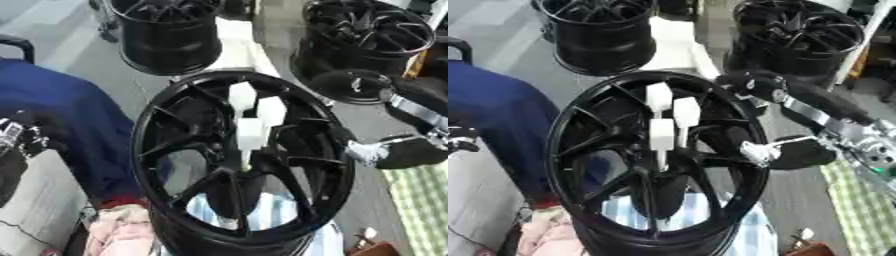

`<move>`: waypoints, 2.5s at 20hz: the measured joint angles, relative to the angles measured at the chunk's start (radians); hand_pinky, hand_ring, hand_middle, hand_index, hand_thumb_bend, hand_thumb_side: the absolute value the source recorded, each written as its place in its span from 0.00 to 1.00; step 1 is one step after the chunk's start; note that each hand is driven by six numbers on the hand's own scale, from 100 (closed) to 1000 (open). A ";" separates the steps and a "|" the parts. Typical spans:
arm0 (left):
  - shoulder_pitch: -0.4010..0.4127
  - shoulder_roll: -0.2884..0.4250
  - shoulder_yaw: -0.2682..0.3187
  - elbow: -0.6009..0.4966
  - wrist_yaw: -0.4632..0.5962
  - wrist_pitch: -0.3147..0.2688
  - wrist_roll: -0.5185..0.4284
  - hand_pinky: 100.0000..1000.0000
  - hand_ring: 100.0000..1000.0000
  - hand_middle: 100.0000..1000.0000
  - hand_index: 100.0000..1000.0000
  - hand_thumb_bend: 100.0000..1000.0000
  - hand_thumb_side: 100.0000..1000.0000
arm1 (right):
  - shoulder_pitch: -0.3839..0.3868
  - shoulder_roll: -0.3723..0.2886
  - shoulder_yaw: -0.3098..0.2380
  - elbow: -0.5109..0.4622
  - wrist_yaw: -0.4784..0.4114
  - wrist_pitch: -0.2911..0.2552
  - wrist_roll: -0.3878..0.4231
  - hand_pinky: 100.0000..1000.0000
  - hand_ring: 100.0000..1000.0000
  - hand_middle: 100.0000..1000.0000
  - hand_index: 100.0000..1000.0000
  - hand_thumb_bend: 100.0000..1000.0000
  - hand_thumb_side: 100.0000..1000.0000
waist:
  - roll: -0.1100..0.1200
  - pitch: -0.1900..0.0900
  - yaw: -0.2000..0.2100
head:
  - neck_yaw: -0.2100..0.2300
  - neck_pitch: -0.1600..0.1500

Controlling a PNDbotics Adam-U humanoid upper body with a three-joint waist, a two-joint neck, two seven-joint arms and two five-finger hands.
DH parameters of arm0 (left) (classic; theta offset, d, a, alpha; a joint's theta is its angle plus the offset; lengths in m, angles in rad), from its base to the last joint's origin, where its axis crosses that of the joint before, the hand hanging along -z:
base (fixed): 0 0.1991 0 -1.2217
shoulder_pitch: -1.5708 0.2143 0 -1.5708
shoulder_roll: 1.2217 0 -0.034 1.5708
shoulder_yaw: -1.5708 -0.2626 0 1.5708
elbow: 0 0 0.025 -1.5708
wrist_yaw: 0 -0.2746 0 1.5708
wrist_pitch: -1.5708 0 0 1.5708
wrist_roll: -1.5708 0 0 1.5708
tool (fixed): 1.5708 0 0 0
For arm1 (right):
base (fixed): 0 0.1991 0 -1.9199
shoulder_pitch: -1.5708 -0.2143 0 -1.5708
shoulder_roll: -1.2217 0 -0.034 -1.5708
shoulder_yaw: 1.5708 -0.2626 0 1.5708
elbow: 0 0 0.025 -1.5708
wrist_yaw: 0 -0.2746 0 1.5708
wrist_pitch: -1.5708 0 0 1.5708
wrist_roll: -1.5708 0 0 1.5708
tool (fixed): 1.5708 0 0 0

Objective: Pull the pin out of the wheel hub.

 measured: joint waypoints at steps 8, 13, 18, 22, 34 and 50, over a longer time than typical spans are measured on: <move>-0.002 -0.006 0.001 -0.001 0.003 0.007 -0.028 0.55 0.33 0.58 0.70 0.00 0.71 | -0.198 0.127 0.096 0.139 0.048 0.106 0.123 0.88 0.93 0.94 1.00 0.12 0.41 | 0.003 -0.002 0.013 | -0.023 0.000; -0.007 -0.010 0.001 -0.001 0.008 0.010 -0.033 0.55 0.34 0.57 0.70 0.00 0.71 | -0.312 0.225 0.103 0.261 0.064 0.175 0.199 0.89 0.93 0.94 1.00 0.12 0.41 | 0.010 -0.002 0.020 | -0.037 0.000; -0.010 -0.018 0.001 -0.002 0.009 0.013 -0.036 0.55 0.34 0.57 0.70 0.00 0.71 | -0.350 0.289 0.101 0.388 0.100 0.189 0.276 0.89 0.94 0.94 1.00 0.12 0.41 | 0.012 -0.002 0.030 | -0.047 0.000; -0.010 -0.019 0.000 -0.002 0.009 0.017 -0.040 0.55 0.34 0.57 0.70 0.00 0.71 | -0.353 0.313 0.083 0.488 0.155 0.146 0.338 0.90 0.94 0.94 1.00 0.12 0.41 | 0.013 -0.002 0.031 | -0.049 0.000; -0.010 -0.026 0.000 -0.002 0.009 0.016 -0.046 0.55 0.32 0.57 0.70 0.00 0.71 | -0.369 0.360 -0.028 0.673 0.302 -0.014 0.538 0.88 0.89 0.83 0.96 0.11 0.40 | 0.019 -0.002 0.023 | -0.045 0.000; -0.010 -0.027 -0.003 -0.002 0.009 0.020 -0.051 0.55 0.34 0.57 0.70 0.00 0.71 | -0.393 0.398 -0.051 0.648 0.289 0.004 0.676 0.87 0.88 0.82 0.94 0.11 0.41 | 0.020 -0.002 0.032 | -0.050 0.000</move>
